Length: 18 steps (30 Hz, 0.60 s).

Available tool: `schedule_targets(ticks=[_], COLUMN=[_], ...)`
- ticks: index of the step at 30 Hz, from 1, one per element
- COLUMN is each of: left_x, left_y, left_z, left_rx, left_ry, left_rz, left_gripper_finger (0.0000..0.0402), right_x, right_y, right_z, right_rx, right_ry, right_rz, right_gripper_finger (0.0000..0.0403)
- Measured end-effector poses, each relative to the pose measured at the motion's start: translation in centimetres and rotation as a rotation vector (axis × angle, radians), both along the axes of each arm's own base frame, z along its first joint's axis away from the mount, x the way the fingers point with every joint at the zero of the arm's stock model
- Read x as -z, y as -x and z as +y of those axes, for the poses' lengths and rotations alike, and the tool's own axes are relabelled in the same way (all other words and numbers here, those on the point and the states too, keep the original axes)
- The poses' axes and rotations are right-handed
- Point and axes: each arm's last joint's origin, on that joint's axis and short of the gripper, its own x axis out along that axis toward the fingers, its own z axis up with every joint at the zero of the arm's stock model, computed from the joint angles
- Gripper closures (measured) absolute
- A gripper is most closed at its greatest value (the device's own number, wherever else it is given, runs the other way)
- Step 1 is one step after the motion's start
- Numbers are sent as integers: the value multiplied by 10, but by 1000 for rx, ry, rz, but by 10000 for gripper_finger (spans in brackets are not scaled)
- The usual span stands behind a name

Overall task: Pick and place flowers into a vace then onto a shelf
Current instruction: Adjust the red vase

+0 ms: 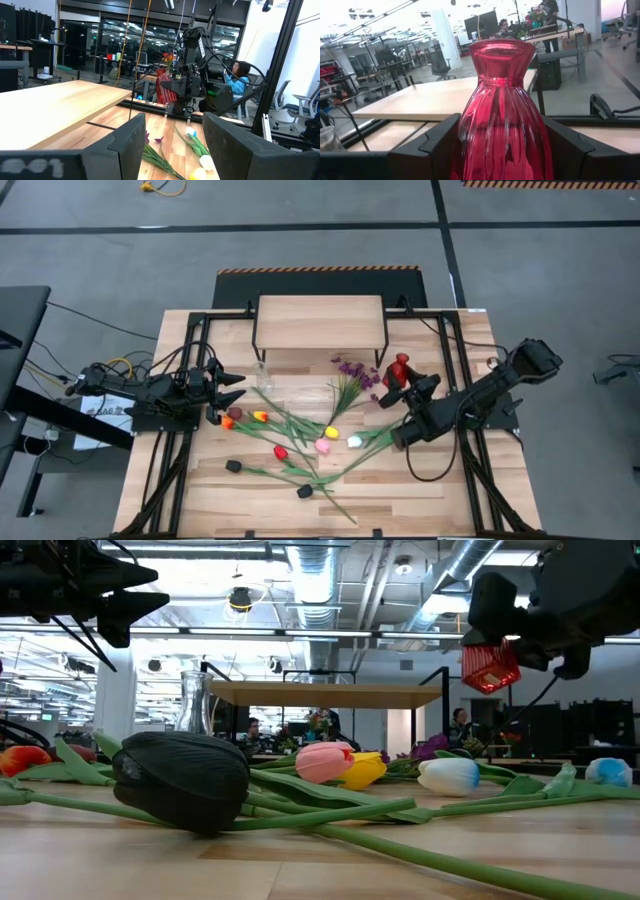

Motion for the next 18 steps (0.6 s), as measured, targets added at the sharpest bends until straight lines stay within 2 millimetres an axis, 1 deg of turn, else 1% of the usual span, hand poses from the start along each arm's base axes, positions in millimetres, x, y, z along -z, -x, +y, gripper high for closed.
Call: schedule_targets(ticks=[5, 8, 13, 18], left_x=[0, 0, 0, 0], left_y=[0, 0, 0, 0], left_z=[0, 0, 0, 0], left_rx=[-1, -1, -2, -2], left_ry=[-5, -5, -5, -5], left_rz=[1, 1, 1, 1], left_gripper_finger=[214, 214, 214, 214], right_x=[-2, 2, 20, 39], right_y=[1, 0, -3, -11], right_z=[0, 0, -3, -11], right_rx=[0, 0, 21, 73], right_ry=[8, 28, 51, 56], right_rz=[18, 61, 110, 122], right_gripper_finger=[177, 177, 179, 178])
